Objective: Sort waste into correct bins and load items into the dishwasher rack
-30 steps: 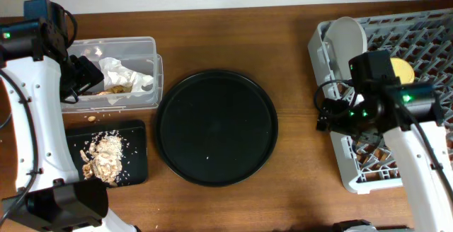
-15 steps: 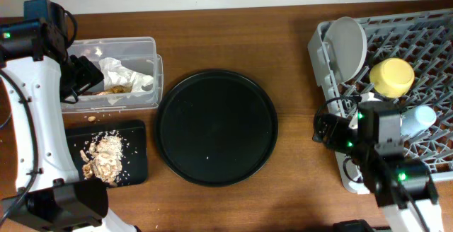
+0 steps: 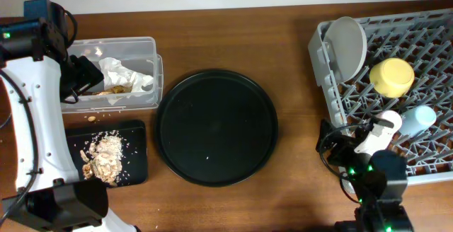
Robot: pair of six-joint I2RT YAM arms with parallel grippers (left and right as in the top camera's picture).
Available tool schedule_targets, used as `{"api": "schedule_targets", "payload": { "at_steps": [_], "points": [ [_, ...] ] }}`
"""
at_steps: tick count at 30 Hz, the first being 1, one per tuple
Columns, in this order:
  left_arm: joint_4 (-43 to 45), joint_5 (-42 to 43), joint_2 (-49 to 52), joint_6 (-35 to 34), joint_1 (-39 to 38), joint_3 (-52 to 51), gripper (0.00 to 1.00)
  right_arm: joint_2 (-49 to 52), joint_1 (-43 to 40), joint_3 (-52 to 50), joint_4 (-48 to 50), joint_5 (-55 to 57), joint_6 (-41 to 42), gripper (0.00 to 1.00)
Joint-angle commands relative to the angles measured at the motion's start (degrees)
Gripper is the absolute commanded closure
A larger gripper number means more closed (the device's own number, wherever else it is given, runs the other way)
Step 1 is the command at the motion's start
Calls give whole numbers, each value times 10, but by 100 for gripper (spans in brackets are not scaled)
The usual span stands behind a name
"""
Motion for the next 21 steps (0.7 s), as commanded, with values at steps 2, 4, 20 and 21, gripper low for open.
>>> {"api": "schedule_targets", "payload": {
  "at_steps": [2,4,20,21],
  "points": [
    [-1,-4,3,9,4,4,1,-74,-4,-63,50,-22,-7,1],
    [0,-4,3,9,4,4,1,-102,-4,-83,58,-21,-8,1],
    [-1,-4,3,9,4,4,1,-217,-4,-228,229,5,-8,1],
    [0,-4,3,9,4,4,1,-226,-4,-230,221,8,-8,1]
  ]
}}
